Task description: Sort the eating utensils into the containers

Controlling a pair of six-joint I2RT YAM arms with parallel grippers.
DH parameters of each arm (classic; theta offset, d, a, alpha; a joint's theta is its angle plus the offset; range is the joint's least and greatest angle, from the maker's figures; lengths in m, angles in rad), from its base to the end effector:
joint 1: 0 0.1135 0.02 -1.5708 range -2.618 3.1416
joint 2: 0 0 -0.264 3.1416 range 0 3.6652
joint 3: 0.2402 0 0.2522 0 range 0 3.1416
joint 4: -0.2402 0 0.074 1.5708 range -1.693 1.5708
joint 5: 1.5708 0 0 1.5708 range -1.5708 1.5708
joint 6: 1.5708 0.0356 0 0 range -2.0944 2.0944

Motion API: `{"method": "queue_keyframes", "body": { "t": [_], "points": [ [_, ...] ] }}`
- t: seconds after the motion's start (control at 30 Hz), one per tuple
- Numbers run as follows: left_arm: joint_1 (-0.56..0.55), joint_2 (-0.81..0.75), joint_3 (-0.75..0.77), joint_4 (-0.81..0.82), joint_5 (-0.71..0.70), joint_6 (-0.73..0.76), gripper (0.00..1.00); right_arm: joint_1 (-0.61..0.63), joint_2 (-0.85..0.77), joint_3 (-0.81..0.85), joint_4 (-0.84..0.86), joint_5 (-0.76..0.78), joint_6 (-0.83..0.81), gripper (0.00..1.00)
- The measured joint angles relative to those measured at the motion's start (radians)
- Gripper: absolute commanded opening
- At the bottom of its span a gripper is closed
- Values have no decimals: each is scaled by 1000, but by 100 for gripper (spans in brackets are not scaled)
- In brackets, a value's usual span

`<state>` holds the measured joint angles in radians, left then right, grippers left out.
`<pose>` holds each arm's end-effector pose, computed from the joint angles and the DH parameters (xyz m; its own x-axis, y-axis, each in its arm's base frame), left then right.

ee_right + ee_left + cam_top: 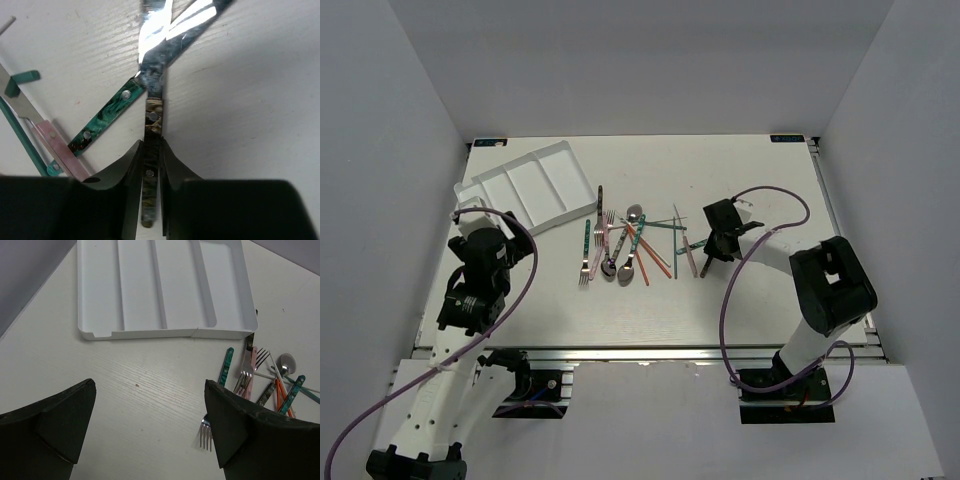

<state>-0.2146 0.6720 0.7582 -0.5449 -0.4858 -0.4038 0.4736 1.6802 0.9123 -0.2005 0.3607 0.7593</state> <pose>0.1470 -0.0150 0.3120 -0.3111 -0.2878 -0.9058 -0.3730 0.9136 -0.1622 0.2972 0.1382 0.1605 -0.7031 0.3634 -0.6112 0.3244 0.9288 0.1791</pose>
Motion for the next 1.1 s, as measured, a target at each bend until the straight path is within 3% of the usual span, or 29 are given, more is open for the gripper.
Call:
{"method": "queue_keyframes", "body": {
  "t": [0.3,0.5,0.63,0.83,1.1],
  "points": [
    [-4,6,0,3,40,4,98,0,-138,-72,-9,11,23,0],
    [-4,87,0,65,249,-11,98,23,-269,-64,2,7,-97,0],
    [-4,175,-11,119,424,-46,98,61,-305,-66,92,-191,-227,0],
    [-15,221,-72,340,738,-238,98,271,-391,-73,221,-362,-291,0],
    [-56,260,-129,587,882,-401,89,471,-376,12,265,-392,-246,0]
  ]
}}
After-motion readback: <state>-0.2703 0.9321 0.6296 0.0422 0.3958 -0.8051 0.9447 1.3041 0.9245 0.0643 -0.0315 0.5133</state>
